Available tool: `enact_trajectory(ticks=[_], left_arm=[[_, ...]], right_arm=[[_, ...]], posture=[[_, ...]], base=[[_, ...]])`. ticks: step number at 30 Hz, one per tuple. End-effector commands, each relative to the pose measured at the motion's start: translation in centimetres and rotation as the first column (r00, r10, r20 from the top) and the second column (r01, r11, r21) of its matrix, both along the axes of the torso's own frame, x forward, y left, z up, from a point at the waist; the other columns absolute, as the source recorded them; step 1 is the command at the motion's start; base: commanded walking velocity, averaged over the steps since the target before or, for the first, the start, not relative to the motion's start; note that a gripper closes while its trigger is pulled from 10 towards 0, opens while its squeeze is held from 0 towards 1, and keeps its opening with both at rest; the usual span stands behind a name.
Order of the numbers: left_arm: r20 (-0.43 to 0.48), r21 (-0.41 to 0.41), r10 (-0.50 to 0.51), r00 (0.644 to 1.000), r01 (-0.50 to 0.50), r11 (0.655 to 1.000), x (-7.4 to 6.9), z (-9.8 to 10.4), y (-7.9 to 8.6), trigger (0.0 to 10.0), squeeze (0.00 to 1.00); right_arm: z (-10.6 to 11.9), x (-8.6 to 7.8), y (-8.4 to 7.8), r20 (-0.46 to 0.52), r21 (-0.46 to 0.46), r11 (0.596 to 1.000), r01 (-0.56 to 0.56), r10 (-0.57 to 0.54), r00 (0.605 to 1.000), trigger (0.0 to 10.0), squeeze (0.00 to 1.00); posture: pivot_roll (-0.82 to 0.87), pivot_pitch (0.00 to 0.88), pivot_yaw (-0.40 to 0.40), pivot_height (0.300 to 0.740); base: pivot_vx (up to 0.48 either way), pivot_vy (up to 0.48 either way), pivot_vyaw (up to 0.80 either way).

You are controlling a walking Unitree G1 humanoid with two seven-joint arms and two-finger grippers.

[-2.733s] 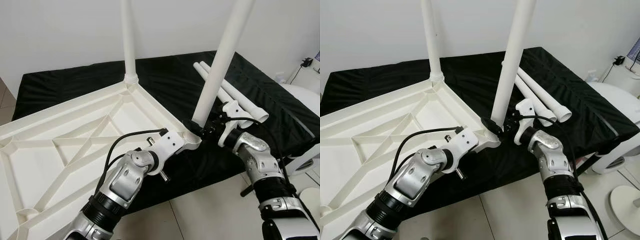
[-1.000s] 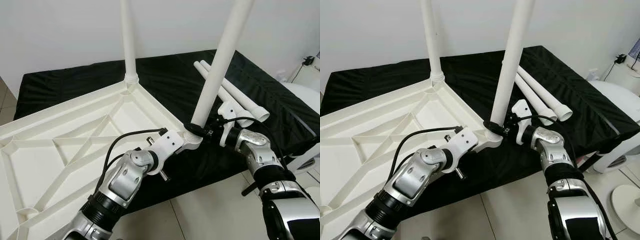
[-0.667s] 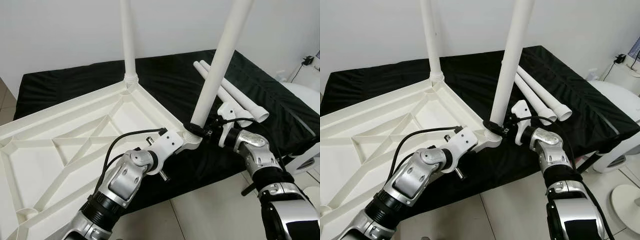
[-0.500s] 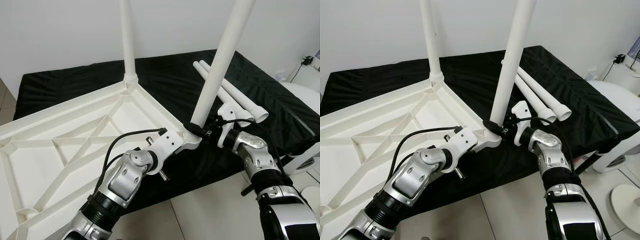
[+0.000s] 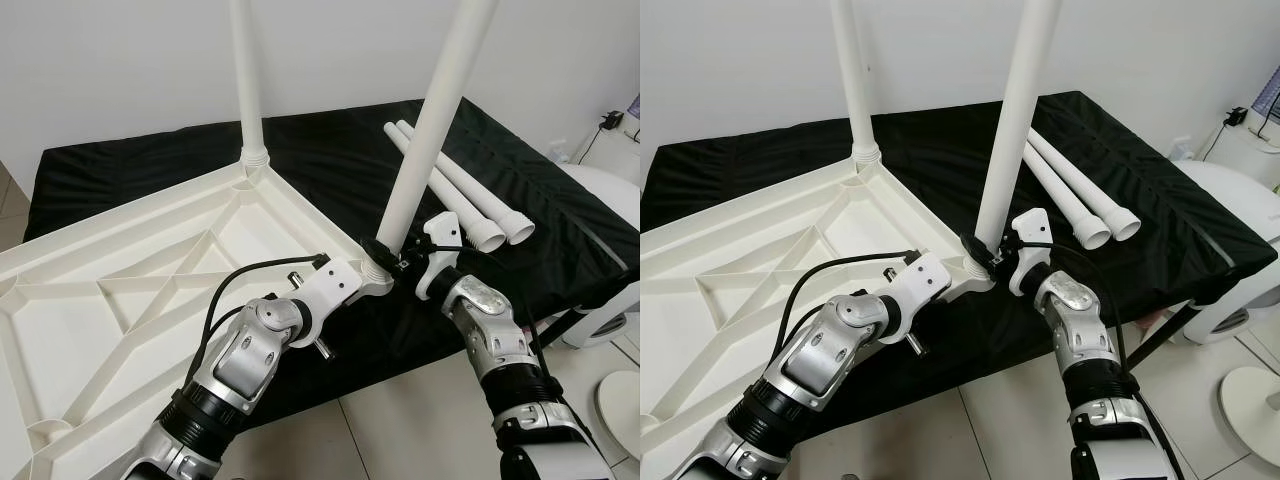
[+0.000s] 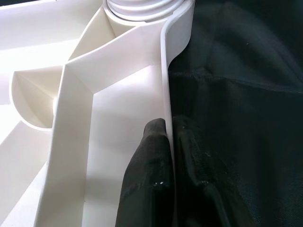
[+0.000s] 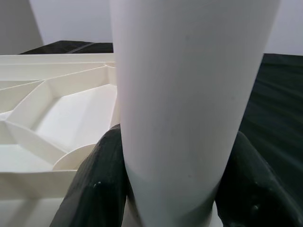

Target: Building children table

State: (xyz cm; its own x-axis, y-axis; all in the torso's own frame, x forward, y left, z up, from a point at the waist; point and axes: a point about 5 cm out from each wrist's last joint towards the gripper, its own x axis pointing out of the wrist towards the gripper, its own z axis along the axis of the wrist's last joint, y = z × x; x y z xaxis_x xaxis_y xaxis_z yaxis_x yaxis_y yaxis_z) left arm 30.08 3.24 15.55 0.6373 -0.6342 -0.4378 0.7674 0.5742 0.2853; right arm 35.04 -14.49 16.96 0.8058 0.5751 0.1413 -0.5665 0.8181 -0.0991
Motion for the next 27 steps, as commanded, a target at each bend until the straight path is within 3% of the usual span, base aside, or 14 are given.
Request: enact_trajectory(ticks=[1,14,19,25,27], left_arm=[[0.076,-0.021,-0.024,0.997,0.026,0.999,-0.1,1.5,-1.0,10.0,0.0],[0.078,-0.018,-0.042,0.996,0.044,0.999,-0.3,1.4,-1.2,10.0,0.0],[0.079,-0.017,-0.044,0.996,0.046,0.999,-0.3,1.4,-1.2,10.0,0.0],[0.081,-0.018,-0.044,0.996,0.045,0.999,-0.3,1.4,-1.2,10.0,0.0],[0.082,-0.019,-0.042,0.996,0.044,0.999,-0.3,1.4,-1.2,10.0,0.0]], right_arm=[[-0.6,-0.2,0.8,-0.038,0.043,0.999,0.033,-0.032,0.999,10.0,0.0],[-0.5,-1.3,2.5,-0.025,0.101,0.976,0.195,-0.193,0.981,10.0,0.0],[-0.4,-1.7,3.0,-0.043,0.114,0.941,0.317,-0.314,0.948,10.0,0.0],[-0.4,-1.9,3.4,-0.053,0.125,0.918,0.376,-0.372,0.927,10.0,0.0],[-0.2,-2.2,3.8,-0.046,0.137,0.887,0.441,-0.439,0.898,10.0,0.0]], posture=[[-0.08,0.1,0.008,0.74],[-0.09,0.099,0.013,0.74],[-0.09,0.1,0.012,0.74],[-0.09,0.095,0.008,0.74],[-0.08,0.093,0.006,0.74]], base=[[0.0,0.0,0.0],[0.0,0.0,0.0],[0.0,0.0,0.0],[0.0,0.0,0.0],[0.0,0.0,0.0]])
